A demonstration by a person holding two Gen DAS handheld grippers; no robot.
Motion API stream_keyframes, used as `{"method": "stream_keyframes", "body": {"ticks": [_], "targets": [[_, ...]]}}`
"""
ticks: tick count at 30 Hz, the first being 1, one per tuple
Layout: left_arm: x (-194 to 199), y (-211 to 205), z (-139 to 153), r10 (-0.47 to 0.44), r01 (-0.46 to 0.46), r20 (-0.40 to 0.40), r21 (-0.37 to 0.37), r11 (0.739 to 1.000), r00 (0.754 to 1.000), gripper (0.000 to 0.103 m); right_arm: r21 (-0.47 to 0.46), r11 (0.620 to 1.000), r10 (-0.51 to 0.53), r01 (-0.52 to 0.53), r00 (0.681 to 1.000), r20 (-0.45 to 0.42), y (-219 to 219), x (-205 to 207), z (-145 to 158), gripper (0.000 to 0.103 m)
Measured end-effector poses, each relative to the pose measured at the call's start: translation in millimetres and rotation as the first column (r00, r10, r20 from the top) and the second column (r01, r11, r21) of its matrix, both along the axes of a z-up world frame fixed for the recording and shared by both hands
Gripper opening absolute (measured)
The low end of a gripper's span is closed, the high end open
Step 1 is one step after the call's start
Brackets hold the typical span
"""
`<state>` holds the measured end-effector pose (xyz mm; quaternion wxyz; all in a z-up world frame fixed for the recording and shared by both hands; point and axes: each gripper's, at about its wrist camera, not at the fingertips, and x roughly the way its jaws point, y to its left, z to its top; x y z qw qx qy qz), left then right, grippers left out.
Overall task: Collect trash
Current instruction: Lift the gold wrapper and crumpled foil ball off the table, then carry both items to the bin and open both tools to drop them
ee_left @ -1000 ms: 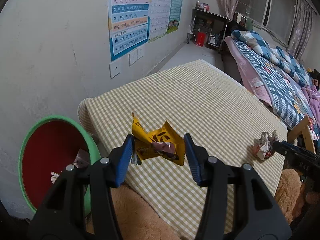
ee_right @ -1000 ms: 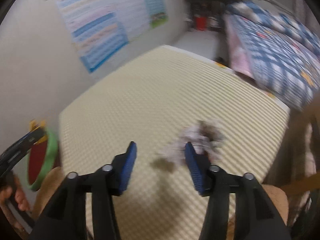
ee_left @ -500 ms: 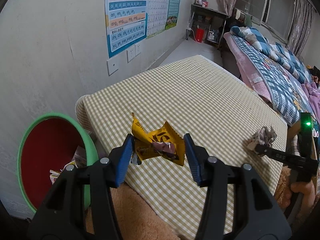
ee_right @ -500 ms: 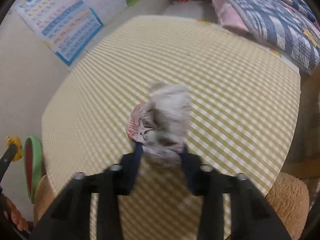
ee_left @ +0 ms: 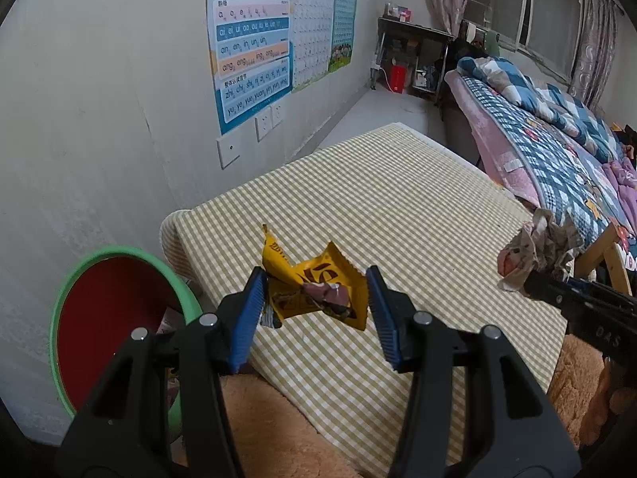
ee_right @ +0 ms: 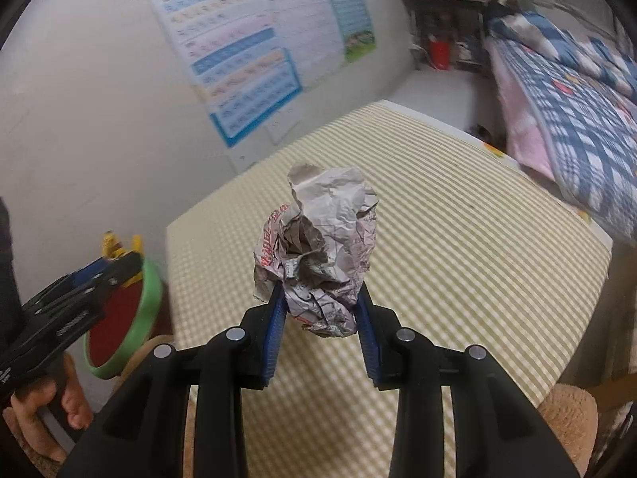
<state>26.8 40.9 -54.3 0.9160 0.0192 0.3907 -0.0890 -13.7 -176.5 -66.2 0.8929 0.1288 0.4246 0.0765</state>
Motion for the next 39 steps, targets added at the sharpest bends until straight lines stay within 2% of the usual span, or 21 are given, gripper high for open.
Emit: {"method": "stream_keyframes", "body": {"ticks": [6, 15, 21, 26, 30, 31, 33, 34, 35, 36, 39], "targets": [[1, 13, 5, 0.029, -0.029, 0.01, -0.027, 0.999, 1.0, 0.049, -0.024, 0.997, 0.067, -0.067, 0.998, 0.02, 27, -1, 12, 0.034], [1, 32, 5, 0.063, -0.062, 0.01, -0.064, 0.996, 0.998, 0.049, -0.055, 0.993, 0.105, -0.105, 0.994, -0.003, 51, 1, 10, 0.035], [1, 65, 4, 0.135, -0.135, 0.029, -0.034, 0.99, 0.99, 0.049, -0.066, 0.984, 0.164, -0.165, 0.986, -0.018, 76, 8, 9, 0.035], [2, 121, -8, 0.28, -0.28, -0.001, 0.02, 0.96, 0.96, 0.049, -0.025, 0.95, 0.311, -0.312, 0.95, -0.019, 131, 21, 11, 0.035], [-2, 166, -21, 0.393, -0.391, -0.048, 0.054, 0.919, 0.918, 0.049, -0.017, 0.889, 0.457, -0.457, 0.889, -0.019, 192, 29, 12, 0.036], [-5, 178, -23, 0.429, -0.425, -0.054, 0.067, 0.903, 0.902, 0.051, -0.019, 0.87, 0.493, -0.493, 0.87, -0.02, 210, 31, 11, 0.038], [-11, 193, -23, 0.466, -0.462, -0.052, 0.063, 0.884, 0.884, 0.068, -0.022, 0.835, 0.549, -0.549, 0.836, -0.025, 236, 36, 9, 0.046], [-13, 197, -22, 0.477, -0.474, -0.048, 0.06, 0.878, 0.878, 0.072, -0.028, 0.815, 0.578, -0.578, 0.816, -0.032, 250, 39, 8, 0.056], [-16, 202, -20, 0.49, -0.487, -0.043, 0.054, 0.871, 0.871, 0.076, -0.037, 0.807, 0.589, -0.59, 0.807, -0.034, 258, 40, 7, 0.061], [-18, 205, -17, 0.497, -0.495, -0.038, 0.046, 0.868, 0.867, 0.079, -0.047, 0.807, 0.589, -0.589, 0.808, -0.026, 263, 41, 8, 0.068], [-23, 204, -6, 0.502, -0.502, -0.005, 0.026, 0.864, 0.865, 0.091, -0.021, 0.836, 0.549, -0.548, 0.836, 0.02, 254, 43, 15, 0.076]]}}
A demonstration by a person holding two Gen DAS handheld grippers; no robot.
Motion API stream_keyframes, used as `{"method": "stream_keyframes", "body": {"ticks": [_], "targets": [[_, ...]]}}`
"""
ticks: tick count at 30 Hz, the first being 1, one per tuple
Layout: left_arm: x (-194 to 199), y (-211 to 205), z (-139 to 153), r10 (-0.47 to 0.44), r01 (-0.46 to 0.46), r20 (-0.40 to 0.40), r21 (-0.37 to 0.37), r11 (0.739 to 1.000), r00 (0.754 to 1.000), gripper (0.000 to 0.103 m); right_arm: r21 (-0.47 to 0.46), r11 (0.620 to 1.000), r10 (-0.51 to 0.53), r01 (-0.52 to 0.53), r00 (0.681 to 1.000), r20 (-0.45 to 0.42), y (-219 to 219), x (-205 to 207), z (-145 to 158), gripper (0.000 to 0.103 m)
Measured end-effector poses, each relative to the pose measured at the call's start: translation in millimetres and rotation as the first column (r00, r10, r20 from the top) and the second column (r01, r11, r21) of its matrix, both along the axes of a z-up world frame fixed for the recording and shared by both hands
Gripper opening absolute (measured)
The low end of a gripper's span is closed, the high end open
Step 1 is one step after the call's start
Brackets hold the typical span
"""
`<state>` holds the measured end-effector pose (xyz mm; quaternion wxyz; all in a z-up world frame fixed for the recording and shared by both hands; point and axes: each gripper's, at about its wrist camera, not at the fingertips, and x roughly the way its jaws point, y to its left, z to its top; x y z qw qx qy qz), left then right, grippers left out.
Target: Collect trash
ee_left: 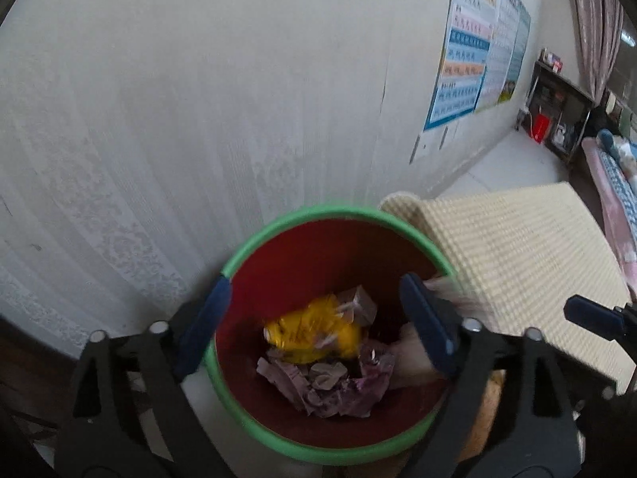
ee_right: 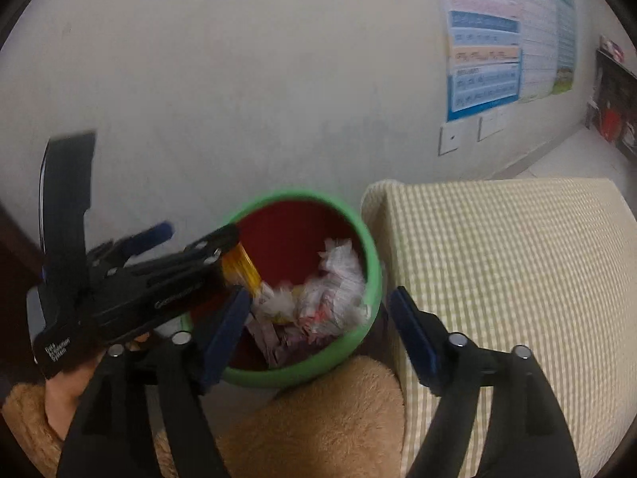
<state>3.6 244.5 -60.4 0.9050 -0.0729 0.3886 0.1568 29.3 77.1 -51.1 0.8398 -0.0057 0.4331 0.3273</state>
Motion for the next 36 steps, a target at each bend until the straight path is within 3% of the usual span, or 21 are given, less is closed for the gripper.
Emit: {"method": "stream_keyframes", "body": {"ticks": [5, 9, 11, 14, 16, 17, 21, 24, 36], "targets": [[0, -30, 31, -0.037, 0.04, 0.133, -0.018, 0.999, 0.99, 0.097, 0.091, 0.983, -0.169, 0.161, 0.982, 0.088, -72, -1, 32, 0.094], [4, -76, 58, -0.11, 0.119, 0.227, -0.026, 0.993, 0.968, 0.097, 0.151, 0.942, -0.322, 0.298, 0.931, 0.173, -135, -12, 58, 0.096], [4, -100, 70, -0.138, 0.145, 0.262, -0.008, 0.989, 0.955, 0.097, 0.169, 0.917, -0.394, 0.362, 0.889, 0.234, -162, -24, 69, 0.096], [11, -136, 90, -0.21, 0.207, 0.27, 0.036, 0.978, 0.94, 0.098, 0.212, 0.845, -0.535, 0.491, 0.766, 0.356, -197, -45, 83, 0.096], [13, -154, 99, -0.246, 0.247, 0.277, 0.03, 0.969, 0.929, 0.098, 0.231, 0.805, -0.59, 0.546, 0.704, 0.395, -213, -47, 87, 0.096], [13, -162, 103, -0.244, 0.246, 0.284, 0.029, 0.969, 0.927, 0.098, 0.235, 0.798, -0.6, 0.555, 0.691, 0.404, -219, -49, 86, 0.096], [7, -183, 112, -0.215, 0.201, 0.312, 0.079, 0.976, 0.925, 0.098, 0.169, 0.803, -0.577, 0.571, 0.675, 0.46, -228, -53, 76, 0.096], [2, -191, 112, -0.226, 0.207, 0.301, 0.093, 0.974, 0.926, 0.098, 0.172, 0.797, -0.59, 0.579, 0.686, 0.426, -236, -53, 67, 0.096], [-3, -204, 107, -0.262, 0.229, 0.269, 0.149, 0.962, 0.927, 0.098, 0.186, 0.773, -0.626, 0.606, 0.68, 0.381, -254, -59, 55, 0.096]]}}
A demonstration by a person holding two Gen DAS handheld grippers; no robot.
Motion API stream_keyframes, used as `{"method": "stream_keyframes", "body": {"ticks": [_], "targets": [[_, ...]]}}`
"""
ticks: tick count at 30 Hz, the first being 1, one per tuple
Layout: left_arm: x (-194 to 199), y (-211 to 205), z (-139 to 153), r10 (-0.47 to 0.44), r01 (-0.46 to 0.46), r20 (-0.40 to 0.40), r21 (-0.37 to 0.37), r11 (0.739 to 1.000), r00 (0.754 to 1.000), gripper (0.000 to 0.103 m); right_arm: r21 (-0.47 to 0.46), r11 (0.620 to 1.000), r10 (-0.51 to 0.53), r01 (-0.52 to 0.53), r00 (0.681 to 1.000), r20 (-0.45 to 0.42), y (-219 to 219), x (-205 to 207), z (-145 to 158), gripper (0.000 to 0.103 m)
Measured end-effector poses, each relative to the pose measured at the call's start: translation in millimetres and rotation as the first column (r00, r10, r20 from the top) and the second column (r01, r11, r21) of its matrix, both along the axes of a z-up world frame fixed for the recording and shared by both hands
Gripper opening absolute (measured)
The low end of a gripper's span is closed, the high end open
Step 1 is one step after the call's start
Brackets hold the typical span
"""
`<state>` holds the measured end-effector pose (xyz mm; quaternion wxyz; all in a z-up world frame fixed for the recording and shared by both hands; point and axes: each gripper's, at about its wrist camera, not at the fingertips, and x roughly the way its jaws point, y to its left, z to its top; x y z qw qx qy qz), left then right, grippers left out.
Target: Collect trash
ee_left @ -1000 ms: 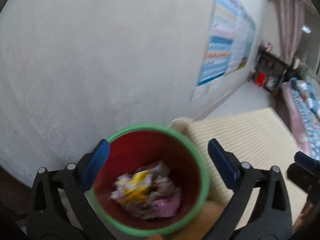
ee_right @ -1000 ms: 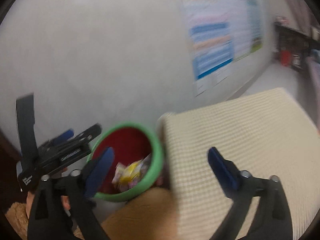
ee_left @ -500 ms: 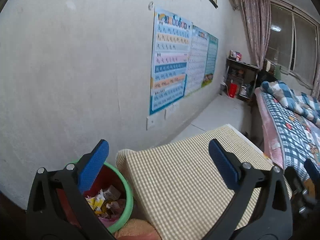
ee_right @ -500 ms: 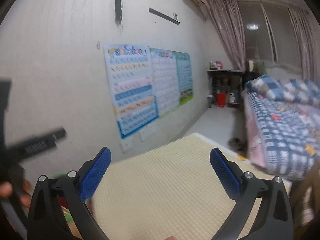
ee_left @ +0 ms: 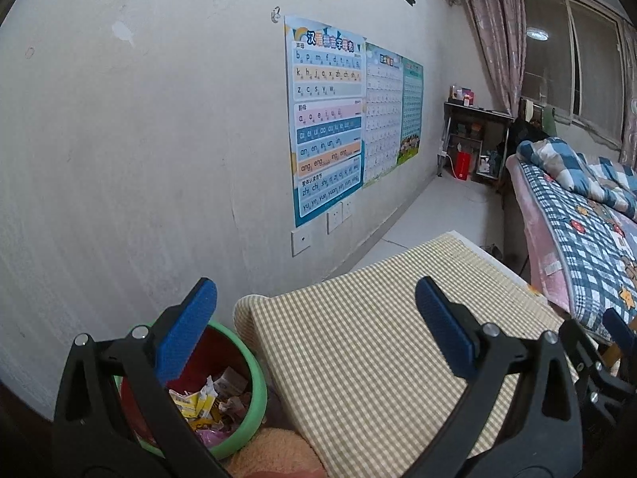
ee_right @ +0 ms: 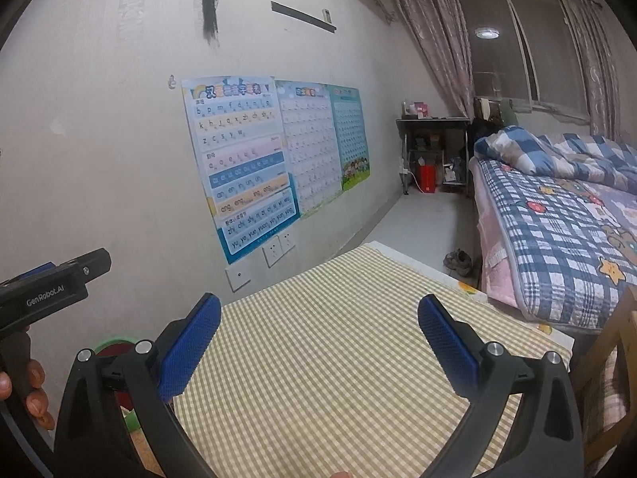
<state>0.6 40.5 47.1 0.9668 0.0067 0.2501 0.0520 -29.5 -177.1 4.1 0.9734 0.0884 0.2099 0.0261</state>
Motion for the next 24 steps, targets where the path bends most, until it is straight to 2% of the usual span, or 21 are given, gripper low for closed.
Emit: {"method": "stream_keyframes", "body": {"ticks": [14, 24], "targets": [[3, -3, -8, -0.01, 0.01, -0.022, 0.0, 1.0, 1.0, 0.098, 0.012, 1.0, 0.002, -0.001, 1.0, -0.025, 0, 0, -6, 0.096], [13, -3, -27, -0.029, 0.028, -0.077, -0.012, 1.0, 0.997, 0.098, 0.023, 1.0, 0.004, -0.002, 0.997, -0.077, -2, 10, -22, 0.096]]}}
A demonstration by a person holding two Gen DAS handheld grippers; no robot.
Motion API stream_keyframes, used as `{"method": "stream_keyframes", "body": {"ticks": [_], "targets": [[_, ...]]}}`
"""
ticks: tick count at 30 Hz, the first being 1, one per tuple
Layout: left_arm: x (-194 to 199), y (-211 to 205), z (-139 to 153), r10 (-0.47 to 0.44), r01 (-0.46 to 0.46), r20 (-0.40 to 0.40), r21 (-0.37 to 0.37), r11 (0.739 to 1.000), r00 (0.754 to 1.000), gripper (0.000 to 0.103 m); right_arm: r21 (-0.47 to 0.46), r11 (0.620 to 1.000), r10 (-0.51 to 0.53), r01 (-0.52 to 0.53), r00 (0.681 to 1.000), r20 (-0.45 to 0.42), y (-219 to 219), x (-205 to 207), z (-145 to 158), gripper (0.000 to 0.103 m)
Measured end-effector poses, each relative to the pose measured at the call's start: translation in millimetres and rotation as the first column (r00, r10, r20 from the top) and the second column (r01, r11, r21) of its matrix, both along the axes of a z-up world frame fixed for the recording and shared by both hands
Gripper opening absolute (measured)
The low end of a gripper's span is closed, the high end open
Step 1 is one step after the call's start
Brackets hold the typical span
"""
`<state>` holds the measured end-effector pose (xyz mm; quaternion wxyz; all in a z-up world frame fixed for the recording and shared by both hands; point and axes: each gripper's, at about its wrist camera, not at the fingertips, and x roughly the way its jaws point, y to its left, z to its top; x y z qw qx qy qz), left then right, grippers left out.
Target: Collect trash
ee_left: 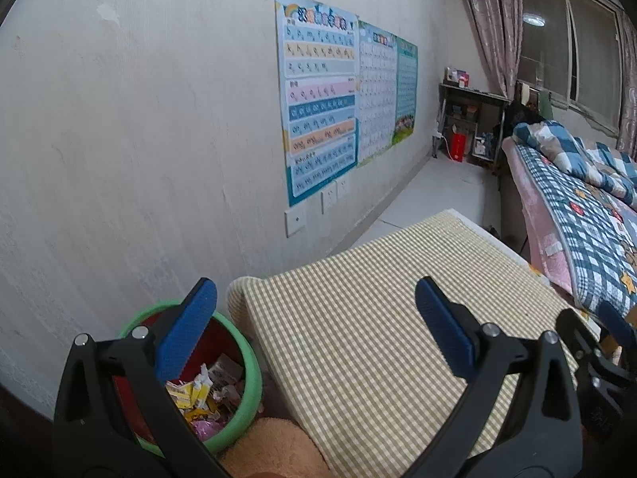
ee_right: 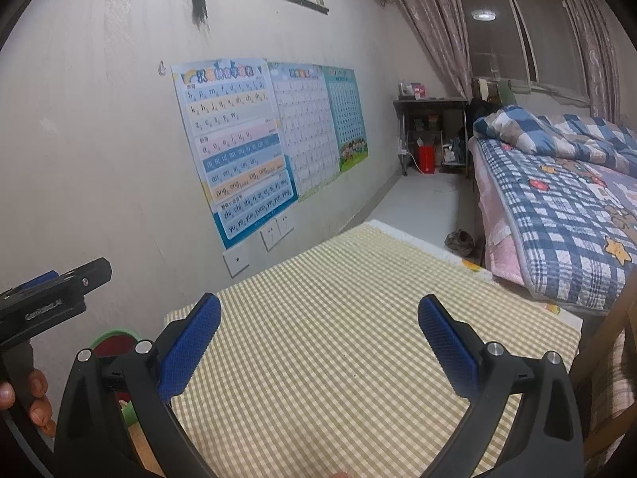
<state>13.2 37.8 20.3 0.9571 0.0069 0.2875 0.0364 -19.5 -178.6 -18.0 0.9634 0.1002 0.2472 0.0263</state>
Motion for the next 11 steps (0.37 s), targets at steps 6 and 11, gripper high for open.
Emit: {"method": "stream_keyframes", "body": {"ticks": [6, 11], "targets": [[13, 4, -38, -0.017, 0.012, -0.147, -0.04, 0.999, 0.989, 0.098, 0.008, 0.998, -0.06, 0.062, 0.981, -0.185, -19, 29, -53, 0.096], [10, 17, -67, -0.023, 0.016, -0.21, -0.038, 0.999, 0.977, 0.098, -0.122, 0.953, -0.303, 0.279, 0.903, -0.306, -90, 78, -119, 0.096]]}}
